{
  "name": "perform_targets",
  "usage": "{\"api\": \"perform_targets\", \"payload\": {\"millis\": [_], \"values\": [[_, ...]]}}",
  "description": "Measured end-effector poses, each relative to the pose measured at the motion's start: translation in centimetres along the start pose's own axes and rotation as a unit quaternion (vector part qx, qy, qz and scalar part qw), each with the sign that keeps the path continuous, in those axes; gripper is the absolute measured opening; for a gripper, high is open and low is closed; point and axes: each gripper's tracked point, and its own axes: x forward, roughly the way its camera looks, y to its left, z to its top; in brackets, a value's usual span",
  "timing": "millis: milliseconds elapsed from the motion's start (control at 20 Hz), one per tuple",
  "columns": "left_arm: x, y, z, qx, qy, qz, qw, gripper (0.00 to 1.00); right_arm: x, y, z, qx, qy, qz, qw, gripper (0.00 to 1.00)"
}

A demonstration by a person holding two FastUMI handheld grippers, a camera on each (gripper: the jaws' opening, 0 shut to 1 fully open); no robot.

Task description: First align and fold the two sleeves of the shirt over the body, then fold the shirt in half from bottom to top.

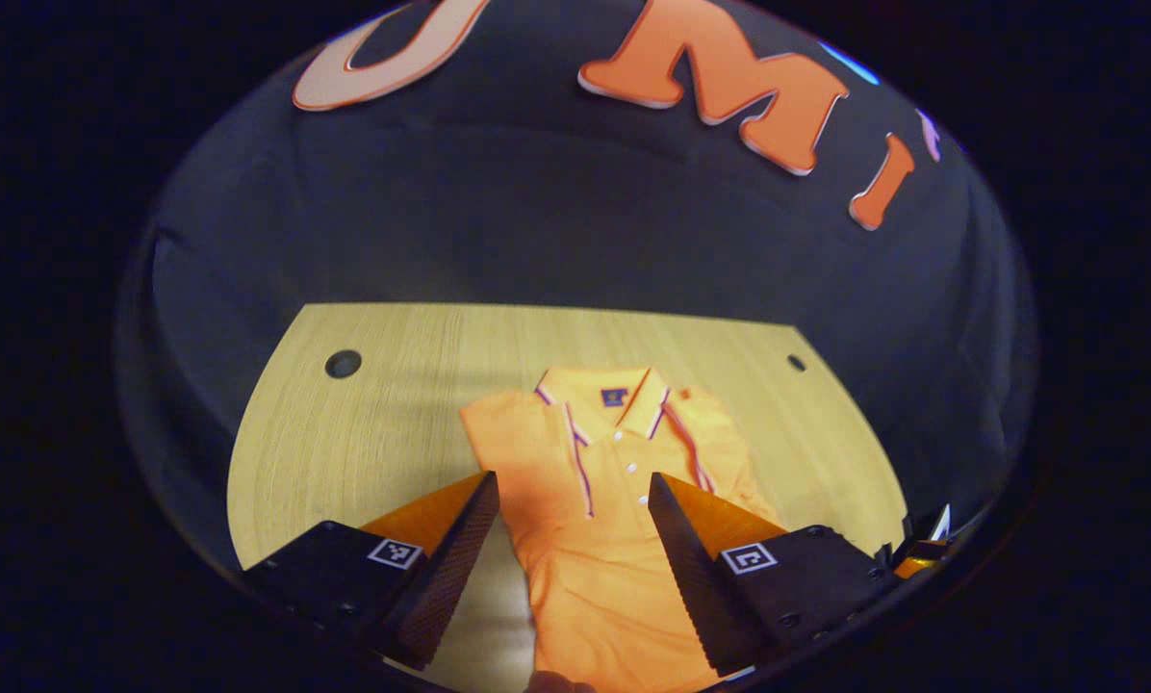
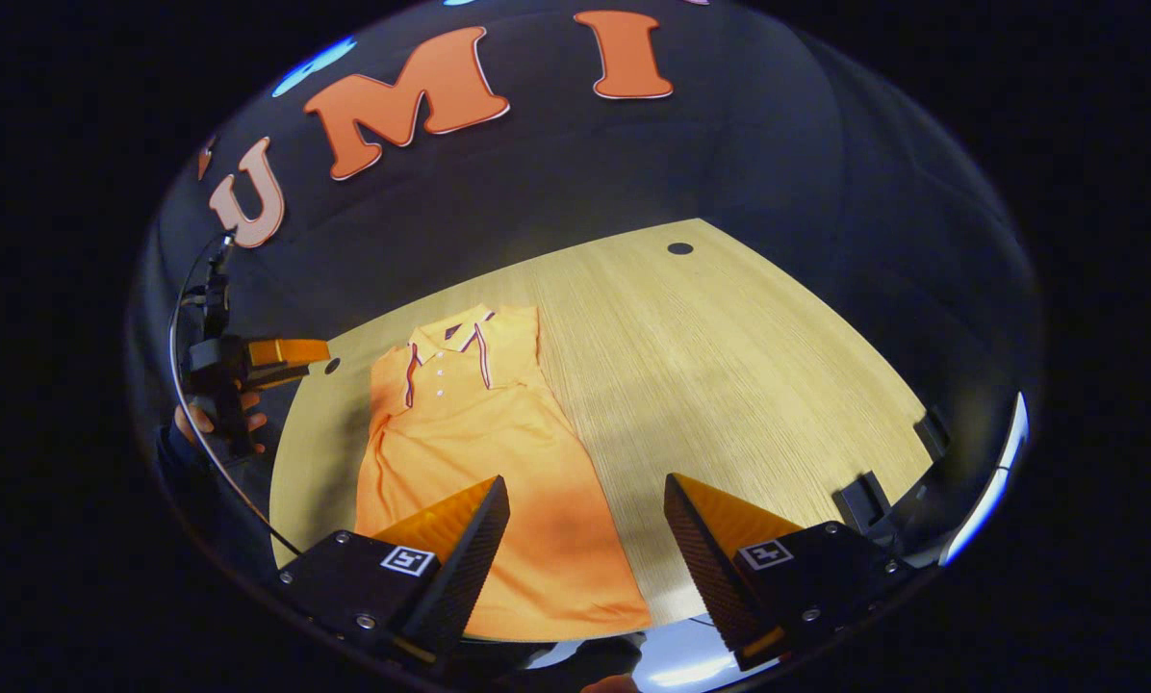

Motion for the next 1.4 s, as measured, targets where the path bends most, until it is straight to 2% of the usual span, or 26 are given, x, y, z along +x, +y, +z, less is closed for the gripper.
{"api": "perform_targets", "payload": {"millis": [100, 150, 250, 500, 800, 900, 1100, 1250, 1400], "values": [[-2.8, 0.1, -1.0, 0.010, 0.001, 0.019, 1.000, 0.93, 0.4, 0.0, -0.2, -0.011, 0.007, 0.014, 1.000, 0.99], [-4.1, -0.1, -1.9, 0.005, 0.010, 0.026, 1.000, 0.97, 0.7, -0.1, -0.6, -0.015, 0.015, 0.021, 1.000, 0.99], [-5.8, -0.3, -4.2, -0.008, 0.030, 0.046, 0.998, 0.97, 1.1, -0.4, -1.3, -0.030, 0.030, 0.034, 0.999, 0.99], [-9.9, -0.4, -13.6, -0.054, 0.110, 0.057, 0.991, 0.97, 2.0, -0.5, -4.9, -0.074, 0.083, 0.052, 0.992, 0.99], [-12.3, 0.0, -22.3, -0.072, 0.154, 0.089, 0.982, 0.98, 2.6, -0.8, -9.2, -0.124, 0.135, 0.067, 0.981, 0.99], [-13.0, 0.6, -24.9, -0.063, 0.168, 0.103, 0.978, 0.98, 2.9, -1.4, -10.3, -0.135, 0.138, 0.064, 0.979, 0.99], [-13.6, 0.4, -29.2, -0.051, 0.196, 0.106, 0.974, 0.98, 2.9, -2.2, -13.0, -0.148, 0.162, 0.062, 0.974, 0.99], [-13.6, 1.5, -31.7, -0.032, 0.210, 0.127, 0.969, 0.98, 2.6, -2.9, -14.5, -0.162, 0.172, 0.057, 0.970, 0.99], [-13.8, 1.8, -33.3, -0.011, 0.213, 0.131, 0.968, 0.98, 2.5, -3.7, -15.6, -0.174, 0.176, 0.047, 0.968, 0.99]]}}
